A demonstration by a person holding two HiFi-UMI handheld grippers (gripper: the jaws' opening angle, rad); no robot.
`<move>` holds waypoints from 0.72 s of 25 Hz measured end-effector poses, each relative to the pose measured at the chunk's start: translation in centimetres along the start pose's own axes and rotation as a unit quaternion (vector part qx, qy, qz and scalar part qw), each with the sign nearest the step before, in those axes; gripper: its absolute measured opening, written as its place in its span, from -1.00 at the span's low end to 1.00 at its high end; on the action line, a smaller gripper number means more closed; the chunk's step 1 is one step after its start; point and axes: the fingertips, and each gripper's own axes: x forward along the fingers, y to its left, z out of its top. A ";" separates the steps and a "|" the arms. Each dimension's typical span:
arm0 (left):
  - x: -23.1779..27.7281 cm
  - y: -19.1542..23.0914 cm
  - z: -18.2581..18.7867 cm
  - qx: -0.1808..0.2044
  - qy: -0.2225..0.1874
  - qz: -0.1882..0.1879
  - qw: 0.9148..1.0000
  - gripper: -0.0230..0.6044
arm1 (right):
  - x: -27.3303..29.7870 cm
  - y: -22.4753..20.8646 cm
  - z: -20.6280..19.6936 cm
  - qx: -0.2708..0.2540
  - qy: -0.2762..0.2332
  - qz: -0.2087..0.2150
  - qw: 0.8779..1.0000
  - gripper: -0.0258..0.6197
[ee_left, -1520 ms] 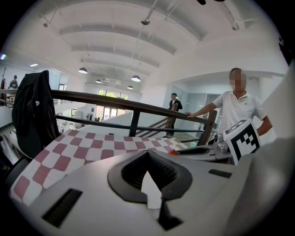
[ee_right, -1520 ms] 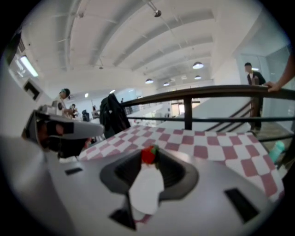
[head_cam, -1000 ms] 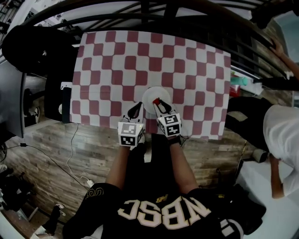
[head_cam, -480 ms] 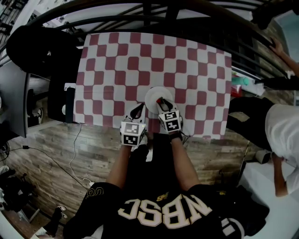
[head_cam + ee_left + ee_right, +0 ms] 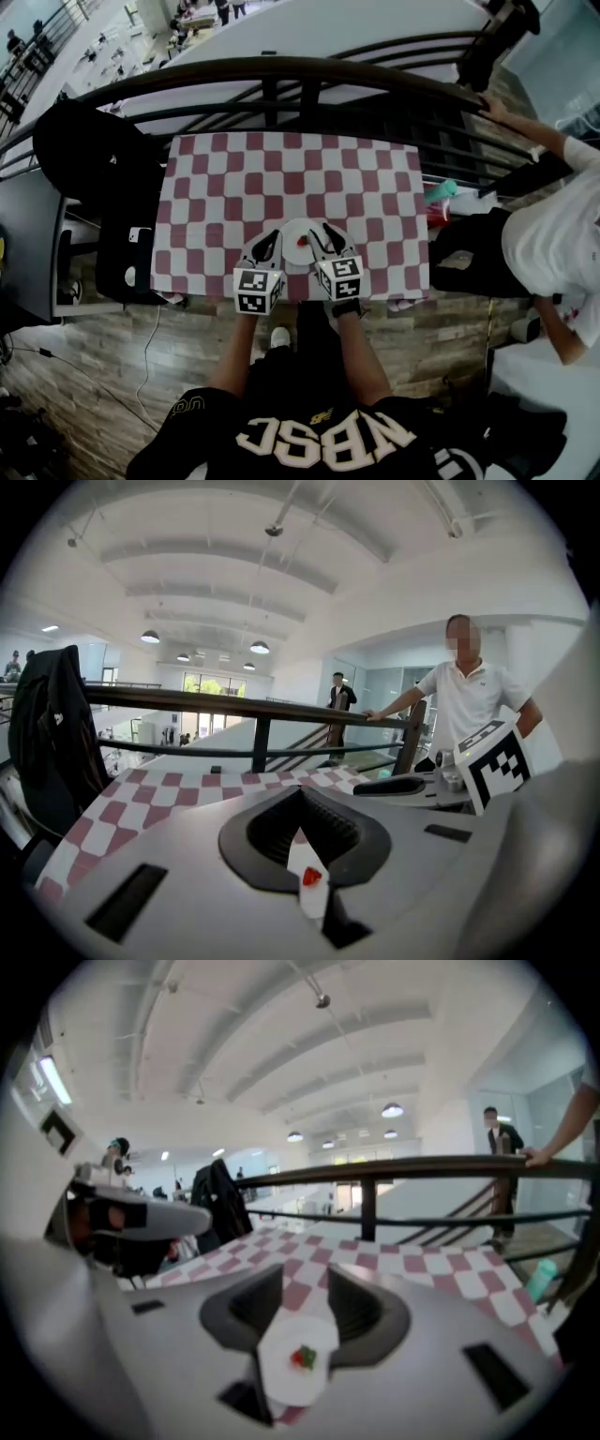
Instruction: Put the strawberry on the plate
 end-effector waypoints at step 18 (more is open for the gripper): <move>-10.9 -5.9 16.6 0.075 -0.208 -0.052 0.974 -0.89 | -14.5 4.8 17.2 -0.021 -0.211 -0.035 0.977 -0.86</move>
